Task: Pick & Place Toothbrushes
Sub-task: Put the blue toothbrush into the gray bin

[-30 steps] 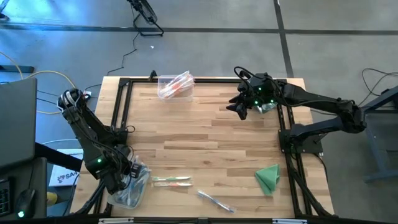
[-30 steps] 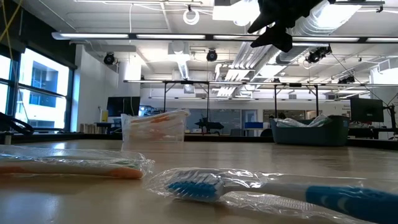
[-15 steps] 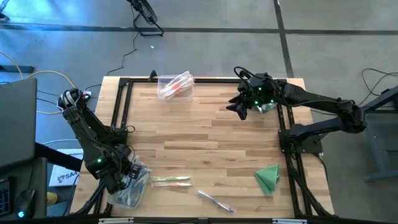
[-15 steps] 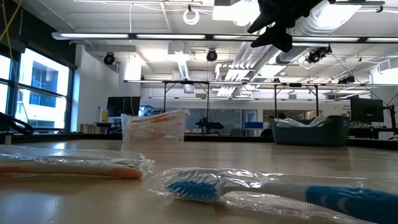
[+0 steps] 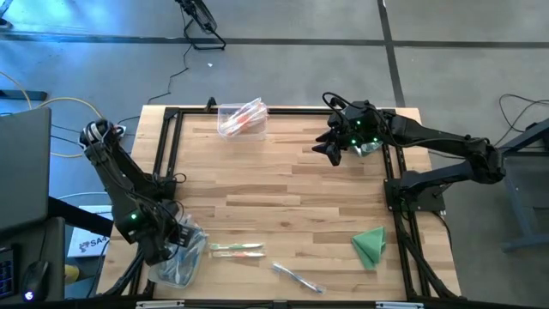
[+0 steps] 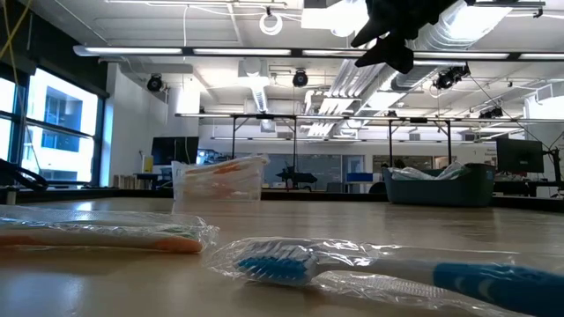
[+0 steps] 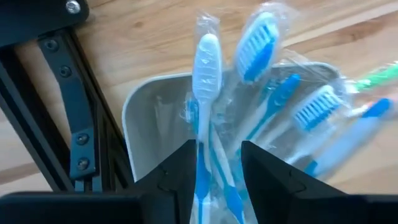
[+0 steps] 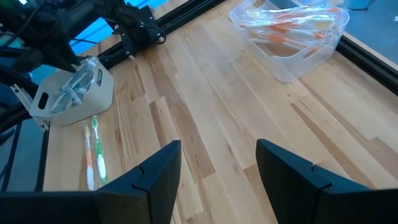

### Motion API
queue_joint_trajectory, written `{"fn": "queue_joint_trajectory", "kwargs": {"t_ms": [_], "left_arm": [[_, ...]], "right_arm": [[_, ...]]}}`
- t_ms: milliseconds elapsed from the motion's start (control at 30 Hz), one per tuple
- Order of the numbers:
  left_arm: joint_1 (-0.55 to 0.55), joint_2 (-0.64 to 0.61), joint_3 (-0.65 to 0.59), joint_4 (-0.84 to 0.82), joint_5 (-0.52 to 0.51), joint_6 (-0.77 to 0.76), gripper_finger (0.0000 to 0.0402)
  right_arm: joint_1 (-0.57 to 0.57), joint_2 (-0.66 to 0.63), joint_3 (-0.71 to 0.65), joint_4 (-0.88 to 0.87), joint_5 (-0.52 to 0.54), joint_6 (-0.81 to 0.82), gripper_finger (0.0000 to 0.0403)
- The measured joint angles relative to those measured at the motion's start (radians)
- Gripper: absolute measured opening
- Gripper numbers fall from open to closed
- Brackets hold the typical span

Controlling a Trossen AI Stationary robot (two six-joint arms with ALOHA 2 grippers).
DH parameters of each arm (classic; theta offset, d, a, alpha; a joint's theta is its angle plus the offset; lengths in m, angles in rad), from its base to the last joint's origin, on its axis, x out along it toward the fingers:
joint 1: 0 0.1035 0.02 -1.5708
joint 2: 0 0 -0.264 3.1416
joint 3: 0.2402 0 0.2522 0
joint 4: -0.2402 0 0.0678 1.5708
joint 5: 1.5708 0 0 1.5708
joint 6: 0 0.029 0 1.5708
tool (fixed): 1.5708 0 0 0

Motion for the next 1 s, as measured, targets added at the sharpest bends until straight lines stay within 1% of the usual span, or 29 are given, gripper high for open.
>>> {"fn": "queue_joint_trajectory", "kwargs": {"t_ms": [167, 333, 500, 567, 733, 800, 900, 1000], "left_arm": [[0.000, -0.064, 0.000, 0.021, -0.037, -0.009, 0.0116], [0.000, -0.121, 0.000, 0.083, -0.134, 0.006, 0.0115], [0.000, -0.164, 0.000, 0.133, -0.213, 0.021, 0.0115], [0.000, -0.175, 0.000, 0.152, -0.276, 0.023, 0.0115], [0.000, -0.182, 0.001, 0.213, -0.522, 0.062, 0.0115], [0.000, -0.182, 0.001, 0.241, -0.599, 0.093, 0.0115], [0.000, -0.182, 0.001, 0.282, -0.680, 0.148, 0.0115], [0.001, -0.182, 0.001, 0.317, -0.732, 0.172, 0.0115]], "right_arm": [[0.000, 0.000, 0.000, 0.000, -0.003, -0.008, 0.0201], [0.000, 0.000, 0.000, 0.000, -0.009, -0.011, 0.0201], [0.000, 0.000, 0.000, 0.002, -0.072, -0.065, 0.0201], [0.000, 0.000, 0.000, 0.003, -0.092, -0.089, 0.0201], [0.000, 0.000, 0.000, 0.014, -0.107, -0.139, 0.0201], [0.000, 0.000, 0.000, 0.020, -0.107, -0.147, 0.0201], [0.000, 0.000, 0.000, 0.022, -0.109, -0.159, 0.0201], [0.000, 0.000, 0.000, 0.023, -0.109, -0.161, 0.0201]]}}
